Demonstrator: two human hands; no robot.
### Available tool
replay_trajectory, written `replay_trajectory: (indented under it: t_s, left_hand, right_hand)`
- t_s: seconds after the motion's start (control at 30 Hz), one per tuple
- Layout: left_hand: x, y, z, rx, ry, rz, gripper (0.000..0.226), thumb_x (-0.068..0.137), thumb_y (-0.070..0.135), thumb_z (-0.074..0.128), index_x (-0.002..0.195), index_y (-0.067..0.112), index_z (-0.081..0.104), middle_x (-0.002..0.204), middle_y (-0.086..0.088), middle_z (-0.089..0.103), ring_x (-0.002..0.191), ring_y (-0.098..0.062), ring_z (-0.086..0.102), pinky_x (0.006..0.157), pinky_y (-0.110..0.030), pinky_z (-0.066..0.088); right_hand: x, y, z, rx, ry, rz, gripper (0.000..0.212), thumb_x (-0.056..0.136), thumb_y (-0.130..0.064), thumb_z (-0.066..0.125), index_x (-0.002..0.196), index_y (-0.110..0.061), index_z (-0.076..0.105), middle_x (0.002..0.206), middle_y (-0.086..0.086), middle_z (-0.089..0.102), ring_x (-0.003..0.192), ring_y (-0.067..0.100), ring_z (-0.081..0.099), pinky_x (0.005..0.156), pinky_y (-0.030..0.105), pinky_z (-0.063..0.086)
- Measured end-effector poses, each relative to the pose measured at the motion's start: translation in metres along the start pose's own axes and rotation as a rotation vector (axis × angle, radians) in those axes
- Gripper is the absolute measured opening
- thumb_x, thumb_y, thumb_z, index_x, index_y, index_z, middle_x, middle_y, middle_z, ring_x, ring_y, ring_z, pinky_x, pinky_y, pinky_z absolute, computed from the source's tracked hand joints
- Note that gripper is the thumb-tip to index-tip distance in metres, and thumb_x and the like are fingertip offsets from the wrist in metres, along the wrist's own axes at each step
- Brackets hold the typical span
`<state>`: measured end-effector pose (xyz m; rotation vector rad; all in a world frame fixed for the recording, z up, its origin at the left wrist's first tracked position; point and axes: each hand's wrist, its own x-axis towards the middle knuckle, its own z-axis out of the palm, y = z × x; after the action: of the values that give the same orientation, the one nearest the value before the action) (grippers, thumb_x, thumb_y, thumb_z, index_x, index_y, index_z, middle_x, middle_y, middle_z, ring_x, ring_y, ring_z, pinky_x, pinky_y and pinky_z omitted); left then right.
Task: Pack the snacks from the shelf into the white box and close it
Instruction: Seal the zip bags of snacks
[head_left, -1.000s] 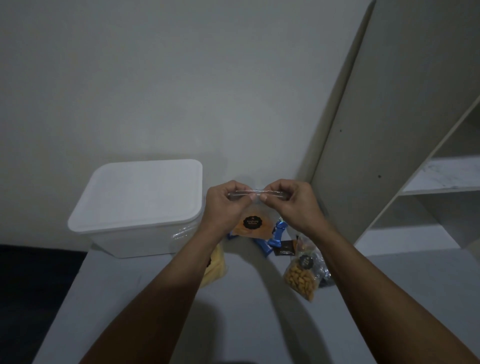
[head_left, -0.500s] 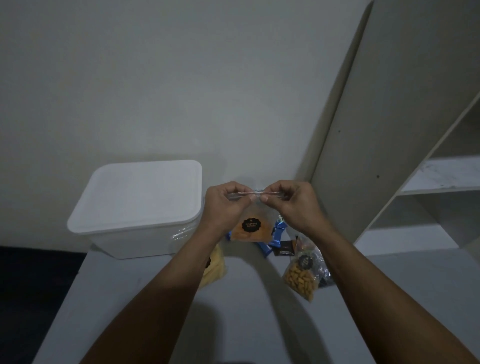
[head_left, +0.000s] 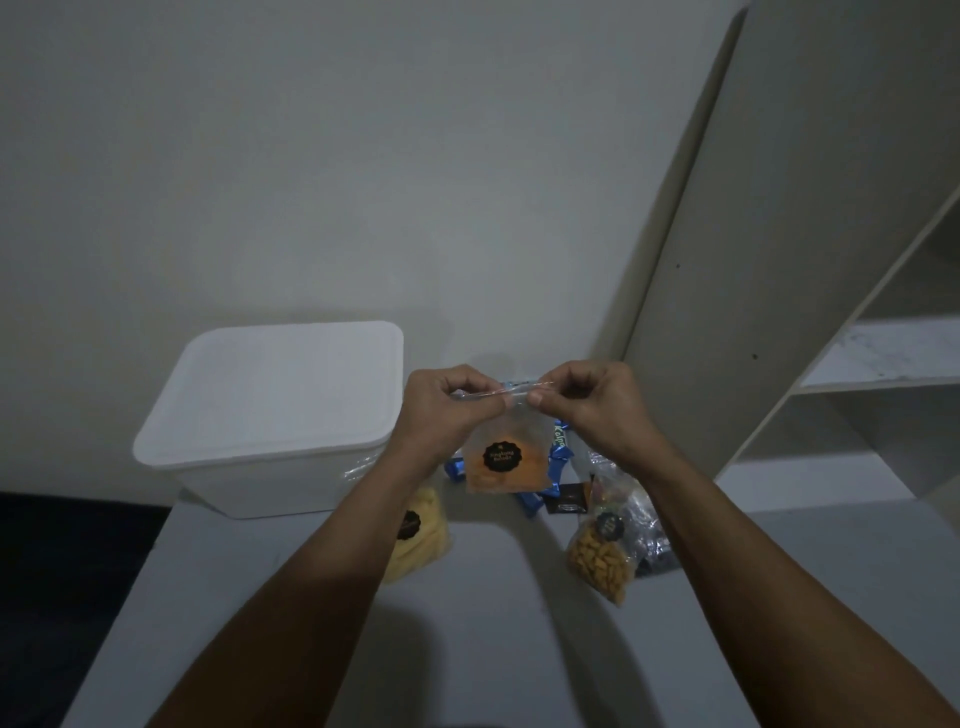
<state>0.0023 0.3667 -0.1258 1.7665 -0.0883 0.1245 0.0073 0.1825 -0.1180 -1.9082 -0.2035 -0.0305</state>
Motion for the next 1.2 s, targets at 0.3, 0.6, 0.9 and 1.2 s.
replay_trajectory:
  t_s: [0.3, 0.6, 0.9, 1.2]
  left_hand:
    - [-0.002, 0.0, 0.002, -0.014, 0.01, -0.062, 0.008, 0.07, 0.013, 0.083, 0.073, 0.015, 0.076, 0.077, -0.003, 0.073, 0.074, -0.013, 0.069, 0.075, -0.028, 0.057]
    - [0.0, -0.003, -0.005, 0.072, 0.025, -0.048, 0.019, 0.067, 0.01, 0.083, 0.062, 0.026, 0.074, 0.071, -0.002, 0.073, 0.074, -0.023, 0.07, 0.078, -0.041, 0.057]
    - [-0.002, -0.005, -0.005, 0.029, 0.097, -0.079, 0.011, 0.071, 0.012, 0.081, 0.067, 0.019, 0.074, 0.074, -0.003, 0.074, 0.072, -0.015, 0.068, 0.077, -0.034, 0.057]
    - [0.0, -0.01, -0.016, 0.028, 0.085, -0.094, 0.004, 0.075, 0.012, 0.078, 0.078, 0.014, 0.077, 0.075, 0.002, 0.074, 0.071, -0.005, 0.069, 0.072, -0.02, 0.053]
  right_hand:
    - [0.002, 0.0, 0.003, -0.13, 0.046, 0.028, 0.018, 0.084, -0.011, 0.072, 0.071, -0.024, 0.067, 0.071, 0.004, 0.066, 0.063, 0.013, 0.055, 0.061, 0.033, 0.051]
    - [0.003, -0.007, 0.003, -0.145, -0.057, -0.004, 0.008, 0.081, -0.017, 0.076, 0.076, -0.022, 0.071, 0.076, -0.001, 0.072, 0.073, 0.015, 0.068, 0.066, 0.027, 0.055]
    - [0.009, 0.002, 0.007, -0.183, -0.003, -0.015, 0.018, 0.08, -0.017, 0.077, 0.069, -0.028, 0.069, 0.072, -0.002, 0.071, 0.074, 0.021, 0.067, 0.072, 0.035, 0.056]
    - [0.012, 0.01, -0.001, -0.083, 0.033, 0.027, 0.023, 0.072, -0.014, 0.082, 0.06, -0.029, 0.07, 0.055, -0.013, 0.067, 0.049, -0.001, 0.053, 0.053, 0.02, 0.043]
